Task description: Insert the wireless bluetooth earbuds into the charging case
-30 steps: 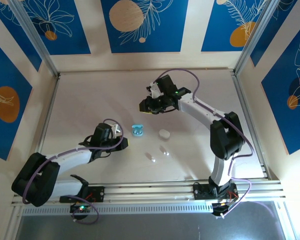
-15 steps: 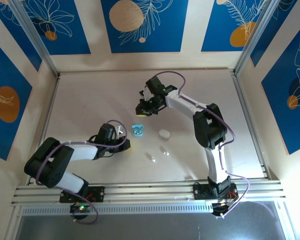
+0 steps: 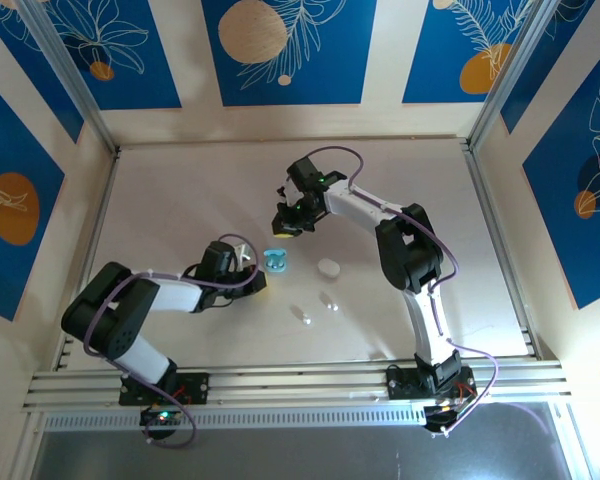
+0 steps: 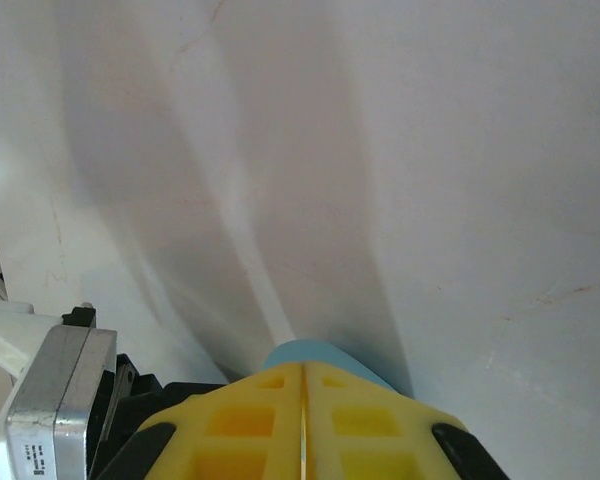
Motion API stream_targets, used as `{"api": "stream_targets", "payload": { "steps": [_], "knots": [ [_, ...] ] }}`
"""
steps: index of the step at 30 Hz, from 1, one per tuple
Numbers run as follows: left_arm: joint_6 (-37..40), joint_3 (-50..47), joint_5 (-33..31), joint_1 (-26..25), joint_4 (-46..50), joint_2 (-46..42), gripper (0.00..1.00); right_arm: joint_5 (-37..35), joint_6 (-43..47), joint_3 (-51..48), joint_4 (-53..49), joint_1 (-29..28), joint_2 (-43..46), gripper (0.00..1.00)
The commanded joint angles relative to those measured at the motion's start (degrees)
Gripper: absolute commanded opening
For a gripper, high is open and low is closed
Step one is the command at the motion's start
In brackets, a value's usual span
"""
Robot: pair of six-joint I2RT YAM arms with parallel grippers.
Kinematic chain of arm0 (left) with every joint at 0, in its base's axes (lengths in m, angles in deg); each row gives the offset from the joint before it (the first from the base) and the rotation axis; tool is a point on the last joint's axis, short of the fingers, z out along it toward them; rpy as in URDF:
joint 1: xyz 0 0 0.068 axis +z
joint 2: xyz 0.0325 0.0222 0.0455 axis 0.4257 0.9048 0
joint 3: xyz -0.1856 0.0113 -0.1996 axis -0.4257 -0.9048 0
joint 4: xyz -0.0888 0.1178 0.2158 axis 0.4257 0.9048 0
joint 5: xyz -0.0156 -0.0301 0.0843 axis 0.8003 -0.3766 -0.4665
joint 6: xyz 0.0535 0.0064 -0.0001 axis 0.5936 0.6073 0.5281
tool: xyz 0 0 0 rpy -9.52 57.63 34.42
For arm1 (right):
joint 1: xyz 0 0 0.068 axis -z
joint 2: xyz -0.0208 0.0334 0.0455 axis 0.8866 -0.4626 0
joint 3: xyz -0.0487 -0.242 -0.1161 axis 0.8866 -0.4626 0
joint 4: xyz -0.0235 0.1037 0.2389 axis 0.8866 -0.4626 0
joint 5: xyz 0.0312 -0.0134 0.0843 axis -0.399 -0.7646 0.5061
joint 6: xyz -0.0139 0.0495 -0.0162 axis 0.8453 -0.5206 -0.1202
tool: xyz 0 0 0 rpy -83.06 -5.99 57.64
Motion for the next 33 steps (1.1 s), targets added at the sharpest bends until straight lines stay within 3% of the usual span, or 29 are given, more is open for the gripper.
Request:
{"api": "stream_targets", "payload": {
  "steps": [1,33],
  "knots": [
    [-0.3,1.7,0.0,-0.2,-1.6,1.6,0.0,0.4,1.2,-0.3,-1.3,-0.7,-0.8,0.09],
    [0.0,3.8,-0.2,-0.2,-2.4,4.9,0.0,0.3,1.0,-6.0,0.0,-2.4,1.4,0.08]
  ]
}}
